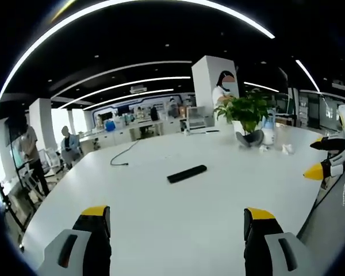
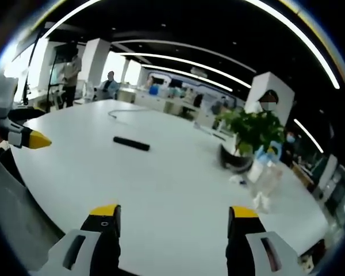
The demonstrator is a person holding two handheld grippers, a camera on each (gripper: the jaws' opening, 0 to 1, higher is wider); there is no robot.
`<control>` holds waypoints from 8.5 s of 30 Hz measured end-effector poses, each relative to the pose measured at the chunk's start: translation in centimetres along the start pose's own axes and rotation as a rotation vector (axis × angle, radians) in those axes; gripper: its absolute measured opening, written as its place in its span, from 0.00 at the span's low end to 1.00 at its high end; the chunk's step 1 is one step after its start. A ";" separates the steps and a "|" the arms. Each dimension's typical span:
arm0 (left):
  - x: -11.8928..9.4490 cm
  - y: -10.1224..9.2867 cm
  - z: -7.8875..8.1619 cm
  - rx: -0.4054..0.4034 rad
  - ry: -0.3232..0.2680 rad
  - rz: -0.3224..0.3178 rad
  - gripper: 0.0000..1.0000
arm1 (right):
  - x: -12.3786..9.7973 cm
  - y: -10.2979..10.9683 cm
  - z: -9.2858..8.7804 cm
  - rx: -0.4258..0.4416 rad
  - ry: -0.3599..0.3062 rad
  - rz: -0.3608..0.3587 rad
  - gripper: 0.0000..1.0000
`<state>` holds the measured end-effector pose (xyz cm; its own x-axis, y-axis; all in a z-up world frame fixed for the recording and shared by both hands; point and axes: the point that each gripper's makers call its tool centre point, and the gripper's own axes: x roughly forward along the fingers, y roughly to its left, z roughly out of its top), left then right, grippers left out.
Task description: Press the specified remote control buttons in sequence, fully releasing each button before pressing the next.
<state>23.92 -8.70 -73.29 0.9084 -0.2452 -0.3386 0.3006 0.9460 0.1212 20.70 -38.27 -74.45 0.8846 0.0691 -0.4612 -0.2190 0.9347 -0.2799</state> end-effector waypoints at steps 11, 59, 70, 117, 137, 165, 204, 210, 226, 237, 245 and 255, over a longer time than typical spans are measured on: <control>-0.1 0.1 0.2 -0.001 -0.008 0.008 1.00 | 0.0 0.2 -0.1 0.002 0.002 0.014 0.74; 8.7 0.3 8.9 0.025 -0.119 -0.187 0.88 | 0.0 -0.3 0.0 0.002 -0.005 -0.008 0.72; 13.8 1.7 9.7 0.145 -0.053 -0.249 0.88 | 0.1 -0.4 -0.3 0.001 0.012 -0.010 0.72; 26.6 1.0 3.1 0.665 0.455 -0.689 0.78 | 0.7 0.1 -1.8 -0.020 0.098 0.009 0.66; 29.5 0.9 -1.9 0.806 0.583 -0.718 0.64 | 0.7 0.2 -2.2 -0.011 0.120 0.014 0.62; 28.3 0.5 -3.4 0.629 0.710 -0.812 0.41 | 0.7 0.4 -2.5 -0.024 0.139 0.021 0.61; 26.6 -0.3 -4.3 0.713 0.827 -0.744 0.23 | 0.6 0.3 -1.9 -0.012 0.112 0.020 0.60; 26.1 -0.2 -4.7 0.700 0.822 -0.739 0.23 | 0.6 0.3 -2.0 -0.019 0.114 0.019 0.60; 23.4 -1.4 -5.6 0.713 0.828 -0.750 0.23 | 0.5 0.2 -1.7 -0.024 0.099 0.012 0.60; 21.7 -2.2 -6.1 0.722 0.835 -0.745 0.23 | 0.4 0.4 -1.3 -0.024 0.079 0.020 0.61; 20.4 -3.0 -6.4 0.736 0.836 -0.747 0.23 | 0.3 0.4 -1.2 -0.023 0.071 0.020 0.60; 18.9 -3.8 -6.8 0.740 0.822 -0.769 0.23 | 0.3 0.3 -1.1 -0.022 0.064 0.018 0.60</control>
<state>37.94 -15.51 -86.51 0.0820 -0.2140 -0.9734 0.9732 0.2276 0.0320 20.46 -38.32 -75.59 0.8526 0.0629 -0.5187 -0.2441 0.9257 -0.2889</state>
